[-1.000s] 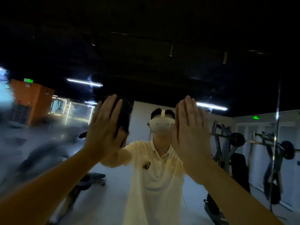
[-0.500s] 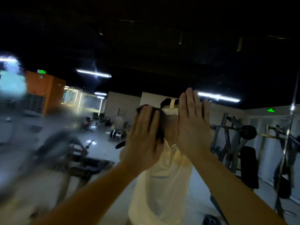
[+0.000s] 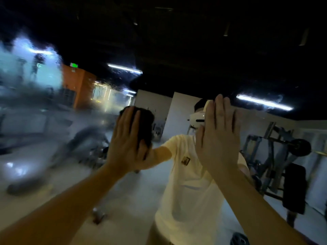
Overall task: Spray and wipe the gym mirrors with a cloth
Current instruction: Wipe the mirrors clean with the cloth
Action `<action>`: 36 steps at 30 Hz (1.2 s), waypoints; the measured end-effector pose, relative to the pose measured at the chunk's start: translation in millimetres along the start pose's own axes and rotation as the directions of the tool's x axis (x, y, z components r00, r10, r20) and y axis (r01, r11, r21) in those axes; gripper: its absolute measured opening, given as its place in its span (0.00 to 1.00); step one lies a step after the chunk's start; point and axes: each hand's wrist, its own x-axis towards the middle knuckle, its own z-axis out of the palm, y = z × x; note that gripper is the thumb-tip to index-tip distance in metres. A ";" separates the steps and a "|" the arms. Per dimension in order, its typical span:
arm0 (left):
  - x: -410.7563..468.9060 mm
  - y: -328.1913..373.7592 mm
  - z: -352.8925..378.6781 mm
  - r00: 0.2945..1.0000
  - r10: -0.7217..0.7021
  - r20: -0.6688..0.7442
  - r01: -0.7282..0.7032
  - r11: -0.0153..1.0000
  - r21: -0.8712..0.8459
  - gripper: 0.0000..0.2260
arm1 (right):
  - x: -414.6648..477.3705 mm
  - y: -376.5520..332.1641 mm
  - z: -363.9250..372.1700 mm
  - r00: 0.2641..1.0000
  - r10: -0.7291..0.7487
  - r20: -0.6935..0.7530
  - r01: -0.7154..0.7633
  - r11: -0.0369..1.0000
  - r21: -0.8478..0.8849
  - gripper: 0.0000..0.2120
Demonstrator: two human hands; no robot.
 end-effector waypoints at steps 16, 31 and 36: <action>-30.7 170.3 3.0 0.984 -0.119 0.135 0.147 0.966 -0.215 0.30 | -1.4 -6.2 -4.3 1.000 -0.002 0.031 0.001 0.999 0.032 0.31; -94.8 27.6 -20.0 0.969 -0.180 0.167 0.190 0.981 -0.046 0.34 | -54.6 -18.8 9.9 0.985 -0.172 -0.029 0.174 0.976 0.132 0.29; -120.7 -8.3 -28.1 0.901 -0.416 0.120 0.419 0.908 0.005 0.34 | -56.3 -20.5 17.5 0.987 -0.158 -0.040 0.160 0.984 0.083 0.29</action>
